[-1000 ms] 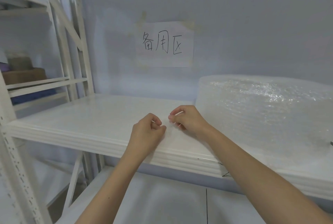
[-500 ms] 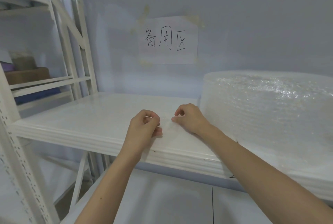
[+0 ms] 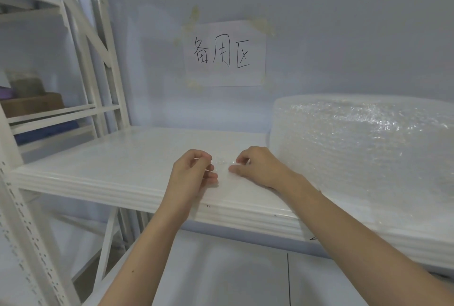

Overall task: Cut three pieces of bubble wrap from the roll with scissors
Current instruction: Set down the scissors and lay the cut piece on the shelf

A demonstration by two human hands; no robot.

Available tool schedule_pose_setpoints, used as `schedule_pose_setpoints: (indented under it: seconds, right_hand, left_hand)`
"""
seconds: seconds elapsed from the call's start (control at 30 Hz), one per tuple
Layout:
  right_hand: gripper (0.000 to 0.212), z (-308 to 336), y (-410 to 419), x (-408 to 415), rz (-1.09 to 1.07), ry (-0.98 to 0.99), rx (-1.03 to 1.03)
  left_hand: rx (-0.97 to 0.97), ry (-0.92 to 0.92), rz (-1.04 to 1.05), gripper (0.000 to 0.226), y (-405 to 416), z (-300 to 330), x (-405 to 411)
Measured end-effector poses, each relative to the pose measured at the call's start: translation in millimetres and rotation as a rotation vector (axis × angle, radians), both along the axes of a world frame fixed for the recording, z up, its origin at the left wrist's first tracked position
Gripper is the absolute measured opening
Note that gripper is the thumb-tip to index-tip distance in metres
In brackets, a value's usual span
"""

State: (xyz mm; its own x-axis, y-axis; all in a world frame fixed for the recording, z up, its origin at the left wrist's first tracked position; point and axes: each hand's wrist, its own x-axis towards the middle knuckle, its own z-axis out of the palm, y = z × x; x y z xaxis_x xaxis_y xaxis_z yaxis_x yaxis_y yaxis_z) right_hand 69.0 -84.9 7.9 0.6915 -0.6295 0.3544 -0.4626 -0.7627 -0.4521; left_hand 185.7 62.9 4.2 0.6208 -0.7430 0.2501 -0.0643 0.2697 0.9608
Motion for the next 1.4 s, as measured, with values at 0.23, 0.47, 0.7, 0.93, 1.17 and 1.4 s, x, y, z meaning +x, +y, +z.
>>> schedule_pose_setpoints:
  seconds: [0.23,0.47,0.7,0.93,1.17,1.4]
  right_hand:
    - [0.046,0,15,12,-0.032,0.017,-0.108]
    - [0.044,-2,15,7,-0.058,-0.068,-0.019]
    - [0.039,8,31,-2,-0.073,-0.22,-0.093]
    - [0.027,15,99,-72,0.037,-0.332,-0.136]
    - [0.021,29,114,-198,-0.19,-0.574,-0.226]
    - [0.028,33,79,-308,-0.634,-0.509,-0.337]
  left_hand:
    - [0.0,-0.011,-0.002,0.012,1,0,-1]
    - [0.014,-0.017,0.01,0.012,2,0,-1]
    - [0.043,-0.026,0.022,0.013,5,3,-3]
    - [0.071,-0.113,0.046,0.014,4,6,-11]
    - [0.081,-0.287,0.011,0.011,0,5,-55]
    - [0.068,-0.386,-0.185,0.011,-19,7,-132]
